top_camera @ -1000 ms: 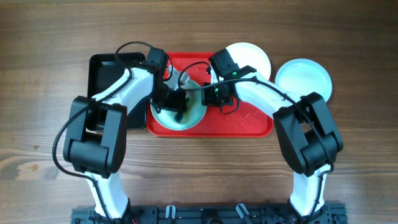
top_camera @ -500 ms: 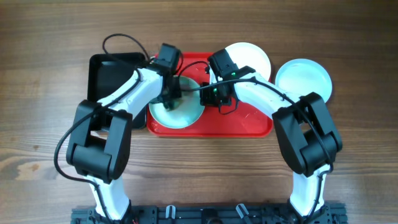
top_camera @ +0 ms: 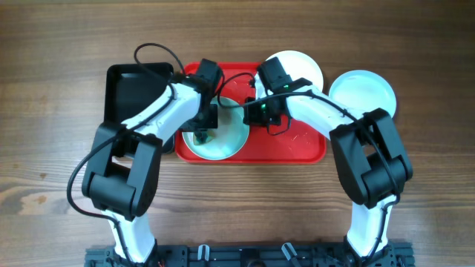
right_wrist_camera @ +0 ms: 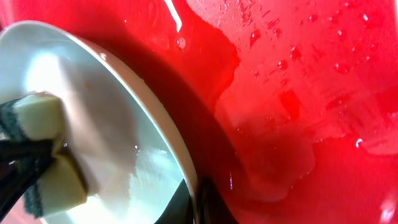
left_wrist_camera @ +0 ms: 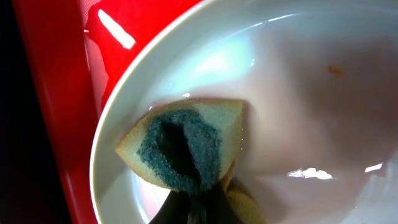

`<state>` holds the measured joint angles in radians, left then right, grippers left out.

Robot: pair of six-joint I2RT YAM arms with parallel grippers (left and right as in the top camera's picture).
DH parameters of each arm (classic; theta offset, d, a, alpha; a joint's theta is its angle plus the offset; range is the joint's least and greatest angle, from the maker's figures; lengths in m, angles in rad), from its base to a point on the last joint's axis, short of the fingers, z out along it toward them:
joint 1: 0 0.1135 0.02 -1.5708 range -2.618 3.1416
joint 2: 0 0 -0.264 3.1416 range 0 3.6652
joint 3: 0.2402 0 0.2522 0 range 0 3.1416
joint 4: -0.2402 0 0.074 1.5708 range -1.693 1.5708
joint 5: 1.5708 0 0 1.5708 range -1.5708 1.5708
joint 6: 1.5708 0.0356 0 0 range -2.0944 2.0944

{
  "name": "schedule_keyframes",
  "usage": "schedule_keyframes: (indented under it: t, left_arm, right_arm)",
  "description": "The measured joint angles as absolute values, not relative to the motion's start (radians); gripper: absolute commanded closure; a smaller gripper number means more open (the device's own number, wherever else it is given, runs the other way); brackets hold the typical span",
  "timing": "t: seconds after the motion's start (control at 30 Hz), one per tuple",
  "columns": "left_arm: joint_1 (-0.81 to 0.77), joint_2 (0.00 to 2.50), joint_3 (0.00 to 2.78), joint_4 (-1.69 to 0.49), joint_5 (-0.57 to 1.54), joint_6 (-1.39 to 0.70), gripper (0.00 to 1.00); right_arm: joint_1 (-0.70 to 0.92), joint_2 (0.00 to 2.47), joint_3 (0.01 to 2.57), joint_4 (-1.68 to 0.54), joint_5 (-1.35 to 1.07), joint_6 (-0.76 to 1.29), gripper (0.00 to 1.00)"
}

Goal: Clean dirty plates on tray and stack at the side
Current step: 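Scrub the light-blue plate with the sponge while right gripper holds rim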

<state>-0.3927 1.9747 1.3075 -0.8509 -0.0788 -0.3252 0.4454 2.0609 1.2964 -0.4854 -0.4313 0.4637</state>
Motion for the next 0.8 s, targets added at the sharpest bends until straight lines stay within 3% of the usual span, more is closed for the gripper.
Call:
schedule_keyframes:
  t: [0.33,0.53,0.67,0.8]
  left_arm:
    - [-0.275,1.977,1.306,-0.850,0.230,-0.149,0.96]
    - [-0.328,2.000,1.292,-0.966,0.480,0.073,0.96]
    - [-0.380,2.006,1.283,-0.886,0.549,0.142,0.96]
    - [-0.384,2.007,1.278,-0.729,0.546,0.081,0.96]
  right_arm:
    - [0.381,2.061,1.250,-0.425,-0.556,0.451,0.96]
    - [0.381,2.061,1.246,-0.424,-0.564,0.443,0.96]
    - [0.381,2.061,1.246,-0.423,-0.566,0.443,0.96]
    - [0.377,2.061,1.246,-0.418,-0.563,0.448,0.96]
